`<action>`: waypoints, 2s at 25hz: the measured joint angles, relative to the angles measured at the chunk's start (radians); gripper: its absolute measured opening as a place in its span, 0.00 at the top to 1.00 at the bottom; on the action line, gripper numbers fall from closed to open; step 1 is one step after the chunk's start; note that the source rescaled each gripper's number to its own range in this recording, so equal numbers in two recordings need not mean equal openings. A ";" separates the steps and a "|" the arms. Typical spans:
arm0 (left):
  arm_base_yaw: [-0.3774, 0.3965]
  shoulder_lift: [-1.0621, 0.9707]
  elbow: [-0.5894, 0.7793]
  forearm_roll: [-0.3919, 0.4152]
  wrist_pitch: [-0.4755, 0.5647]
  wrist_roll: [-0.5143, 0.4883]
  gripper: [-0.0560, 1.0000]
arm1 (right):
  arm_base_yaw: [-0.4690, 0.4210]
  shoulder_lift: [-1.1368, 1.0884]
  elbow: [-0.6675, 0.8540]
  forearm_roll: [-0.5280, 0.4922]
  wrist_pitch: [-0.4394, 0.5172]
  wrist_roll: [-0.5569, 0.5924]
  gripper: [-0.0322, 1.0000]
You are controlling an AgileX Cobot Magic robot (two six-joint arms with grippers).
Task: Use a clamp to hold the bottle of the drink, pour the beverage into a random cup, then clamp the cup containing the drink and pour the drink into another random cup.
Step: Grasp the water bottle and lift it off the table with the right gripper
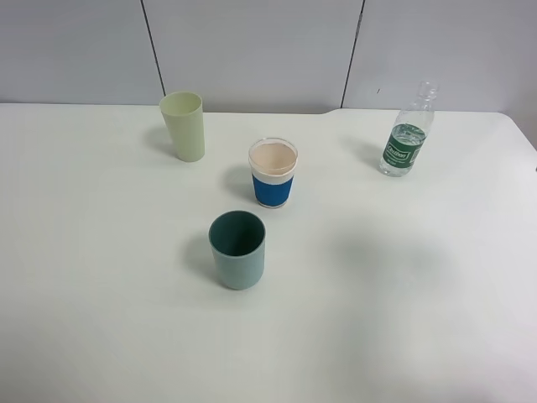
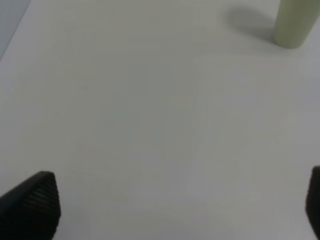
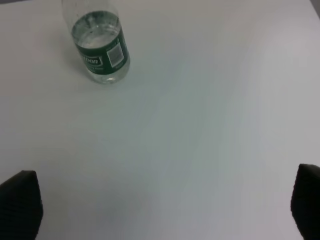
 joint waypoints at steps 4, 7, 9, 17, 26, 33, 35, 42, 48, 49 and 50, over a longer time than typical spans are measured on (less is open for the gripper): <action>0.000 0.000 0.000 -0.001 0.000 0.000 0.00 | 0.000 0.161 0.000 0.000 -0.082 0.000 0.00; 0.000 0.000 0.000 -0.001 0.000 0.000 0.00 | 0.000 0.256 0.000 -0.005 -0.147 0.000 0.00; 0.000 0.000 0.000 -0.001 0.000 0.000 0.00 | 0.000 0.313 0.000 -0.020 -0.200 0.000 0.00; 0.000 0.000 0.000 -0.001 0.000 0.000 0.00 | 0.000 0.500 -0.001 -0.070 -0.433 0.000 0.00; 0.000 0.000 0.000 -0.001 0.000 0.000 0.00 | 0.000 0.720 -0.001 -0.169 -0.665 0.000 0.00; 0.000 0.000 0.000 -0.001 0.000 0.000 0.00 | 0.000 0.866 -0.001 -0.237 -0.813 0.000 0.00; 0.000 0.000 0.000 -0.001 0.000 0.000 0.00 | 0.000 0.903 -0.002 -0.244 -0.875 0.000 0.00; 0.000 0.000 0.000 -0.001 0.000 0.000 0.00 | 0.000 1.033 -0.003 -0.255 -1.116 0.000 0.00; 0.000 0.000 0.000 -0.001 0.000 0.000 0.00 | 0.000 1.187 -0.005 -0.256 -1.363 0.000 0.00; 0.000 0.000 0.000 -0.001 0.000 0.000 0.00 | 0.000 1.209 -0.005 -0.256 -1.407 0.000 0.00; 0.000 0.000 0.000 -0.001 0.000 0.000 0.00 | 0.000 1.233 -0.006 -0.257 -1.442 0.000 0.00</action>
